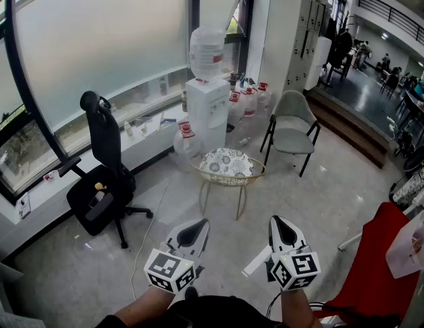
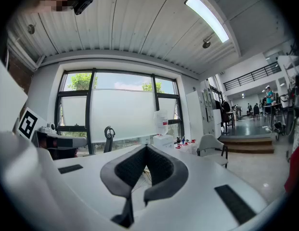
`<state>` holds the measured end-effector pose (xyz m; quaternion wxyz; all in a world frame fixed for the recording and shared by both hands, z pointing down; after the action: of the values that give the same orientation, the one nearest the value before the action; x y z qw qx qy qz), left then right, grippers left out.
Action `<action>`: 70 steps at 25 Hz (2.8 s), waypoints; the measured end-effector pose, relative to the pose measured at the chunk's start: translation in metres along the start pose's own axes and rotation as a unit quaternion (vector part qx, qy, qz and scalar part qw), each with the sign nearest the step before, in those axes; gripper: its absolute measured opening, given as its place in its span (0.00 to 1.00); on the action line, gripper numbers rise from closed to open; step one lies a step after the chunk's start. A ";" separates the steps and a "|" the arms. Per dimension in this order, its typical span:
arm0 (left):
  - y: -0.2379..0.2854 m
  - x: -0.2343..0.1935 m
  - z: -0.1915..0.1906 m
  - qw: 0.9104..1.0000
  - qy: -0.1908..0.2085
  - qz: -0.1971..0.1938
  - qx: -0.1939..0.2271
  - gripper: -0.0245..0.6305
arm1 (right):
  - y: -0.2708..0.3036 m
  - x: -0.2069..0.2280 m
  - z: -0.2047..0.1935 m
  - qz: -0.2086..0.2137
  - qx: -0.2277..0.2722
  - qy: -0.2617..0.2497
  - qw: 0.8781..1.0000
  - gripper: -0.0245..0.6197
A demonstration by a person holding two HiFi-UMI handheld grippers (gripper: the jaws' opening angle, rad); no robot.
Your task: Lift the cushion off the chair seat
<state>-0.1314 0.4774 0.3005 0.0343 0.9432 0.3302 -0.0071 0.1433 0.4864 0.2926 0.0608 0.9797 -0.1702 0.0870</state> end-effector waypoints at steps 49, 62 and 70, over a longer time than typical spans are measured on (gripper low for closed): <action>-0.005 -0.127 -0.004 0.999 -0.008 -0.034 0.019 0.05 | 0.090 -0.071 0.004 -0.017 0.023 -0.014 0.999 0.05; 0.077 -0.139 0.006 1.000 -0.002 -0.013 0.013 0.05 | 0.160 -0.006 0.023 0.013 0.020 -0.012 1.000 0.05; 0.137 -0.144 0.014 1.000 0.003 -0.007 0.008 0.05 | 0.196 0.046 0.036 0.017 0.020 -0.001 1.000 0.05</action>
<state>-0.1579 0.2798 0.2995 0.0254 0.9410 0.3373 -0.0068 0.1240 0.2824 0.2837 0.0397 0.9778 -0.1847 0.0905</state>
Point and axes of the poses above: the fingertips, and each gripper's own axes: y forward along the fingers, x to its right, z out of its top, the point moved 10 cm from there along -y, backward along the fingers, and after that the axes turned 6 degrees about y, right-handed, at the moved point
